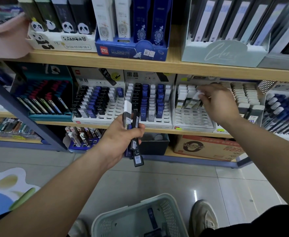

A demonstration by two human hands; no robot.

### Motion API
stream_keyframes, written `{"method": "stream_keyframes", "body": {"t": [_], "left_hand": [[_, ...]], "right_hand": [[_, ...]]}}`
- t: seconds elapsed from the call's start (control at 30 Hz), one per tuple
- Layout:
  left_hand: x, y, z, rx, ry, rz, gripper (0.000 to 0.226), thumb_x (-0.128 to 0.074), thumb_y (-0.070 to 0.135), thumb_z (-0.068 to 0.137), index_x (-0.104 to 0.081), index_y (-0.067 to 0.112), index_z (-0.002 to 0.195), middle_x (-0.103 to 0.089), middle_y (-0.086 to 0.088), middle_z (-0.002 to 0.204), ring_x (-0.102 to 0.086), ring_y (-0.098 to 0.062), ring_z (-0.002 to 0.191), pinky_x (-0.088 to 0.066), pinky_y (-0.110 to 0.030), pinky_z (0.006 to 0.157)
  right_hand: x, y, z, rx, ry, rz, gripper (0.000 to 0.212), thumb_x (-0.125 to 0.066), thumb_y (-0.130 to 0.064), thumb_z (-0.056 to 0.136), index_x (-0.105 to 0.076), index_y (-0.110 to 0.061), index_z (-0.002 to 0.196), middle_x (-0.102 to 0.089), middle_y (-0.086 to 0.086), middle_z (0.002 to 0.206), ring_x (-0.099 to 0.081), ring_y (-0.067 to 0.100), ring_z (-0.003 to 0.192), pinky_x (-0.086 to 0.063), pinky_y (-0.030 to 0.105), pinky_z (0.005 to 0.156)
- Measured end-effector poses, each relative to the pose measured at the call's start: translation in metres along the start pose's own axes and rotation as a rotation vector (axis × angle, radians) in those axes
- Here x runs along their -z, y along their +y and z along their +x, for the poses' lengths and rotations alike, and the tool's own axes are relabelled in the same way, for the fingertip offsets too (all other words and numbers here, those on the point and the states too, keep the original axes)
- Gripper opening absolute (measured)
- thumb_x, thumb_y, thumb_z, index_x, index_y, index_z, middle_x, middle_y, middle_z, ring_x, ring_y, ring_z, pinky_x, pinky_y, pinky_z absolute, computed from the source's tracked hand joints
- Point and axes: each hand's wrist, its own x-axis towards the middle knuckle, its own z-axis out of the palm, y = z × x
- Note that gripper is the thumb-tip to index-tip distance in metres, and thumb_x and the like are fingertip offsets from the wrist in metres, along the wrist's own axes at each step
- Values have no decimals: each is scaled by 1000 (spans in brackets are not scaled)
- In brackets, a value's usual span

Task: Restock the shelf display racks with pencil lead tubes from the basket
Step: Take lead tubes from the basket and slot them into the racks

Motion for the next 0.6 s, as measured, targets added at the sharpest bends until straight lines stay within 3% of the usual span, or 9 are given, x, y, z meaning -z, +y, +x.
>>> {"method": "stream_keyframes", "body": {"t": [0.17,0.27,0.43,0.5,0.6], "left_hand": [[3,0,0,-3,-4,-6,27,-68,-3,89,-55,11,108,-64,-7,95,-58,-12,66,-53,-27,64],[6,-1,1,1,-6,-4,28,-68,-2,89,-55,10,111,-66,-5,94,-59,-12,69,-53,-28,66],[8,-1,2,-6,-3,-20,31,-67,-3,89,-55,6,116,-67,-3,91,-60,-13,71,-53,-31,70],[7,1,2,-22,6,-46,32,-66,-5,89,-54,7,115,-66,-4,92,-60,-12,71,-53,-32,69],[9,5,1,-47,29,-87,29,-65,-7,89,-53,9,110,-65,-2,86,-59,-12,68,-52,-30,66]], "right_hand": [[-7,-1,3,77,19,-13,18,-61,-4,94,-73,-6,108,-68,16,107,-65,35,94,-53,39,86],[-13,-2,5,61,-31,-40,23,-59,-10,96,-72,-9,115,-64,15,116,-64,35,97,-54,45,88],[-9,-15,0,-36,-135,-88,34,-61,-22,95,-66,-17,128,-54,10,131,-58,31,112,-53,42,89],[-2,-31,-6,-28,-101,-61,31,-63,-25,93,-68,-21,124,-55,7,125,-59,29,107,-53,39,83],[12,-83,-26,-16,-217,243,11,-66,-24,93,-71,-24,103,-64,-7,98,-62,4,84,-49,23,76]]}}
